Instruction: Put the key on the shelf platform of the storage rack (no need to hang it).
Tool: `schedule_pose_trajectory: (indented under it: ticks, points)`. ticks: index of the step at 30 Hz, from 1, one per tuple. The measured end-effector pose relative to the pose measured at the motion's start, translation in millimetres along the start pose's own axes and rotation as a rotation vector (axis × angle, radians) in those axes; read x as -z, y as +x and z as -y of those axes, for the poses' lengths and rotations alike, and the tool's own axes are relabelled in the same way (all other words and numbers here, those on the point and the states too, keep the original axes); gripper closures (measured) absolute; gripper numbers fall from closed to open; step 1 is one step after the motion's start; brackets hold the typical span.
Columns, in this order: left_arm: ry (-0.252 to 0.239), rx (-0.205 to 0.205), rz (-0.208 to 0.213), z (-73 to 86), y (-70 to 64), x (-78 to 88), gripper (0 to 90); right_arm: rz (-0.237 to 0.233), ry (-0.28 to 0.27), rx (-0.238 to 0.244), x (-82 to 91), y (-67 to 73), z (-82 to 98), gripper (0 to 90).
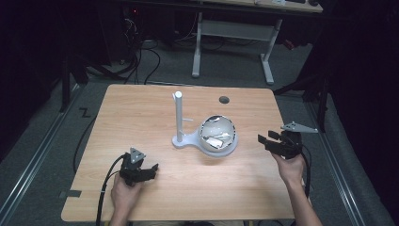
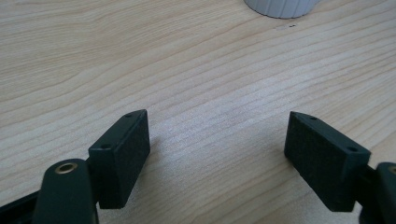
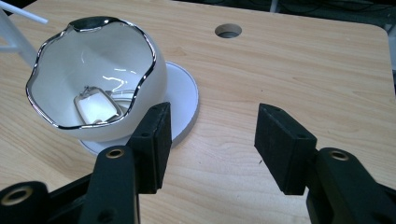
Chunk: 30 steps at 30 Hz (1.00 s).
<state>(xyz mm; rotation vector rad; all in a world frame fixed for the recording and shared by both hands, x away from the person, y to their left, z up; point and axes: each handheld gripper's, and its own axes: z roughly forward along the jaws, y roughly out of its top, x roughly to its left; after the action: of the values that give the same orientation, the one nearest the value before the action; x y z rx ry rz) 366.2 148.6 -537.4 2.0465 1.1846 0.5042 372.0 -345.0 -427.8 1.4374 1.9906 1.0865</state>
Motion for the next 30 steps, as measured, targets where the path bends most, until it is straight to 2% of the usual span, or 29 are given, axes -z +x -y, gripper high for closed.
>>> schedule_pose_trajectory:
  ticks: [3, 15, 30]
  points:
    - [0.000, 0.000, 0.000, 0.0, 0.0, 0.0, 22.8, 0.005, -0.004, 0.013, 2.2, 1.6, 4.5, 46.6]
    - [0.000, 0.000, 0.000, 0.0, 0.0, 0.0, 22.8, -0.007, -0.009, -0.010, 4.7, 4.3, 18.1, 46.6]
    - [0.000, 0.000, 0.000, 0.0, 0.0, 0.0, 22.8, -0.023, 0.010, -0.028, -3.2, 10.3, 32.8, 47.5]
